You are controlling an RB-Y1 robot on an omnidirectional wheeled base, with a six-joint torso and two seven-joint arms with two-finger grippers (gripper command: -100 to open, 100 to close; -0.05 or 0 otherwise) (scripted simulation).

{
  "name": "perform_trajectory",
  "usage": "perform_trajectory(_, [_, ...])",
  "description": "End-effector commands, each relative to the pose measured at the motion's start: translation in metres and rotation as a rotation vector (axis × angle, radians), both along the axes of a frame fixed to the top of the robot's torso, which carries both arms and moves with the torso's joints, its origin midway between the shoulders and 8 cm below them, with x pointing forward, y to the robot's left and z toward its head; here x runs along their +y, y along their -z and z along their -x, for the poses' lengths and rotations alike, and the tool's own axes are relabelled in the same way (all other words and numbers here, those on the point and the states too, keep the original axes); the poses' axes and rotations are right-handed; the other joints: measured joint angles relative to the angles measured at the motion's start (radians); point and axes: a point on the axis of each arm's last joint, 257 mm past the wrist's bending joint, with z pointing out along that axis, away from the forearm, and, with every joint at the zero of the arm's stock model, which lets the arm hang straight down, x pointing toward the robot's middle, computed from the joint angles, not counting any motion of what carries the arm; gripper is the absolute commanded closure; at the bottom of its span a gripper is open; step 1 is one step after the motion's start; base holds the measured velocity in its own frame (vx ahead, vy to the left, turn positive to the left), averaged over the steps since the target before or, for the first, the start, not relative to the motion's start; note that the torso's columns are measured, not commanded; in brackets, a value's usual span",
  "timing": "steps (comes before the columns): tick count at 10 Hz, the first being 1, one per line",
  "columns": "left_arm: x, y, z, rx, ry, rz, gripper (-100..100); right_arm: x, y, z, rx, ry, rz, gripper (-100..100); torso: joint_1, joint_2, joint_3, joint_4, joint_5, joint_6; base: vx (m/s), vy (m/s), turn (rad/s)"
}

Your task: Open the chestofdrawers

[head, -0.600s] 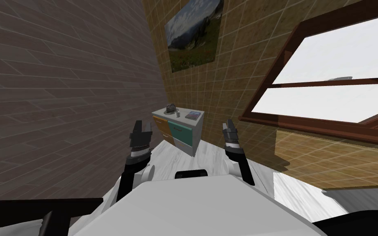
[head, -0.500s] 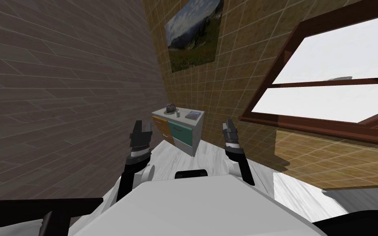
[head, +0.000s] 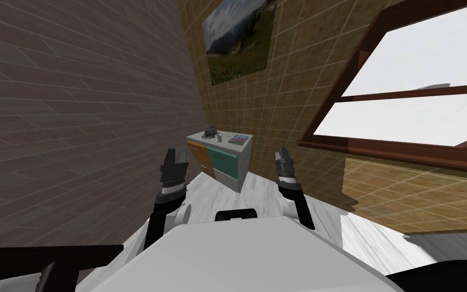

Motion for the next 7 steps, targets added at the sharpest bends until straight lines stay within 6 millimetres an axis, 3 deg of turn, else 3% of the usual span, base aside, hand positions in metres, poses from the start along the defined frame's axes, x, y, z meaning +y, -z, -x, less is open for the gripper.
perform_trajectory(1, [0.0,0.0,0.0,0.0,0.0,0.0,0,0.0,0.0,0.0,0.0,0.0,0.0,0,0.0,0.074,-0.147,0.074,0.0,0.0,0.0,0.0,0.0])
perform_trajectory(3, [0.0,0.0,0.0,0.0,0.0,0.0,0,0.0,0.0,0.0,0.0,0.0,0.0,0,0.0,0.222,-0.443,0.221,0.0,0.0,0.0,0.0,0.0])
perform_trajectory(4, [-0.006,0.01,-0.005,0.015,0.013,-0.04,-100,0.0,0.0,0.0,0.0,0.0,0.0,0,0.0,0.295,-0.59,0.295,0.0,0.0,0.031,0.011,-0.038])
perform_trajectory(7, [-0.011,0.031,-0.013,0.036,0.017,-0.087,-100,0.0,0.0,0.0,0.001,0.0,0.0,0,0.001,0.338,-0.685,0.34,0.0,0.0,0.067,0.029,-0.06])
